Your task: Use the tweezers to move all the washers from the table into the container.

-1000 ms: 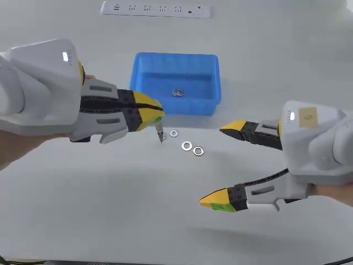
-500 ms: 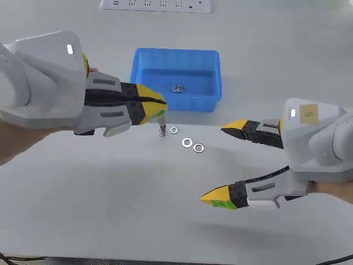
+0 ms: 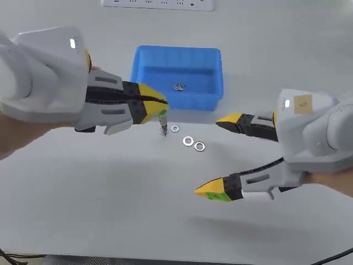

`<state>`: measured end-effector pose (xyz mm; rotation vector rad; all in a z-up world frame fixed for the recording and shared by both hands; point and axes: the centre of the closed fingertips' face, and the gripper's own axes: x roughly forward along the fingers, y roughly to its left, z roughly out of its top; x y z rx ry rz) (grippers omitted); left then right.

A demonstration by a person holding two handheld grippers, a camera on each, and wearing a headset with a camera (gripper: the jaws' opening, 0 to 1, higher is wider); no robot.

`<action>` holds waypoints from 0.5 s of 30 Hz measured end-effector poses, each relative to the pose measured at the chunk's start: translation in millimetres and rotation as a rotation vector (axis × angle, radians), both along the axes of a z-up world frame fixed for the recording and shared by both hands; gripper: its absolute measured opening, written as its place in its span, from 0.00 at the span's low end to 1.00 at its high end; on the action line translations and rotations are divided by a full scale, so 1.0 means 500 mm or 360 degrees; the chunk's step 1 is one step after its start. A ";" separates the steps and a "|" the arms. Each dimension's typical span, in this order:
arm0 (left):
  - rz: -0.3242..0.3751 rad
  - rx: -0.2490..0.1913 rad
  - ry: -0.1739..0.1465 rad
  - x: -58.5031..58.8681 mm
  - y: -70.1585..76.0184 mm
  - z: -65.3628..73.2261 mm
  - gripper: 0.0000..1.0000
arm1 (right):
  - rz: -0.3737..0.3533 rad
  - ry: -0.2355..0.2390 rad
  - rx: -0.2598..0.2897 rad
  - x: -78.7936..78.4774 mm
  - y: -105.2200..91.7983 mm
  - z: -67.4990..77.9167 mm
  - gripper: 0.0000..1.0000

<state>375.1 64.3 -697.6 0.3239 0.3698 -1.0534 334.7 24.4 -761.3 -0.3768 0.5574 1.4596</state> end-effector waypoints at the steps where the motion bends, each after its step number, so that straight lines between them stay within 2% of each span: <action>1: 0.0002 0.0001 0.0001 0.002 0.001 0.000 0.05 | 0.0043 -0.0002 0.0006 0.000 0.010 0.002 0.79; 8: -0.0019 -0.0020 0.0040 -0.004 -0.005 0.001 0.05 | 0.0135 -0.0041 0.0050 0.027 0.062 0.015 0.76; 11: -0.0025 -0.0025 0.0045 -0.005 -0.006 0.002 0.05 | 0.0181 -0.0052 0.0072 0.033 0.078 0.020 0.69; 15: -0.0028 -0.0029 0.0054 -0.005 -0.007 0.002 0.05 | 0.0228 -0.0052 0.0095 0.039 0.102 0.023 0.65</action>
